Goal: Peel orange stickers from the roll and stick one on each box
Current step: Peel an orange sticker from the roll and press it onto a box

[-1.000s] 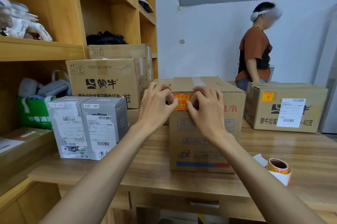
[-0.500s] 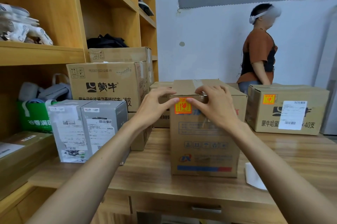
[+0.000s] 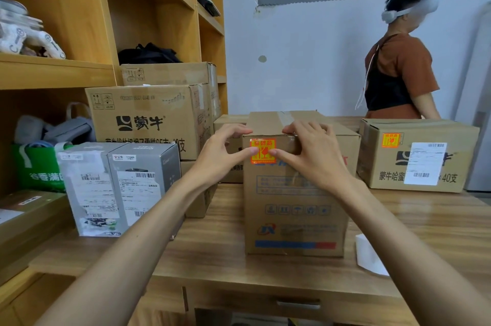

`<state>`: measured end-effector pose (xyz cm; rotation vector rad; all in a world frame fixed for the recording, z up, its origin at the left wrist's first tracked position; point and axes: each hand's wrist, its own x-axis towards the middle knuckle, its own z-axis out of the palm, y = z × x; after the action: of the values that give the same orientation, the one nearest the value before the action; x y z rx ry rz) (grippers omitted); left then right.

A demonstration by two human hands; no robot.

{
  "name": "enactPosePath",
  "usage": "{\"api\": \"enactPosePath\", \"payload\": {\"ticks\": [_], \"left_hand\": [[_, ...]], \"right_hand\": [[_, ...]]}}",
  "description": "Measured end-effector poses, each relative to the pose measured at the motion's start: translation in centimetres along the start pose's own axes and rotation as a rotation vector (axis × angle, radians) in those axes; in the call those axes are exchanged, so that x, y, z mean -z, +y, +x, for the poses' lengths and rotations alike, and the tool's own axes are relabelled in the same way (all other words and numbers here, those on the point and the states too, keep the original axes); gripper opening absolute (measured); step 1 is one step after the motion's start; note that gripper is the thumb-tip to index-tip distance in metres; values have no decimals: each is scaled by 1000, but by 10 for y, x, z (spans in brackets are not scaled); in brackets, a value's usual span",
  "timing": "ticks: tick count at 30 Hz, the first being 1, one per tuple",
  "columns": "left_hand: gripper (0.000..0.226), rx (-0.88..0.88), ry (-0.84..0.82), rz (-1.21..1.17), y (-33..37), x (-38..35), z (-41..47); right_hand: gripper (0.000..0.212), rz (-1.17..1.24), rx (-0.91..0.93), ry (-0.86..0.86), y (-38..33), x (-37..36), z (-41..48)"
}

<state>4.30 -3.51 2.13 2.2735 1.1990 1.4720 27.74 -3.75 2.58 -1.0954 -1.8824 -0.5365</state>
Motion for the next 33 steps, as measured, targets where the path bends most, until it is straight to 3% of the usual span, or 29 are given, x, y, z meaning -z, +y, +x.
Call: {"api": "enactPosePath", "payload": {"ticks": [4,11,20,26,33], "left_hand": [[40,-25,-6,19,0,0,-2],[62,-74,-7,117,2,-4,-8],[66,-118,-40,201,-2,1,-6],[67,-134,-63,252,-3,3,-6],[63,-96,-98,272,0,25,-4]], "right_hand": [[52,-36,6,-2,-1,-3,-1],[67,-116,33,-36,1,-3,-5],[70,-152,59,-47,-2,0,-6],[70,-63,78,-143,10,19,-5],[59,5,-96,-136,44,52,-19]]}}
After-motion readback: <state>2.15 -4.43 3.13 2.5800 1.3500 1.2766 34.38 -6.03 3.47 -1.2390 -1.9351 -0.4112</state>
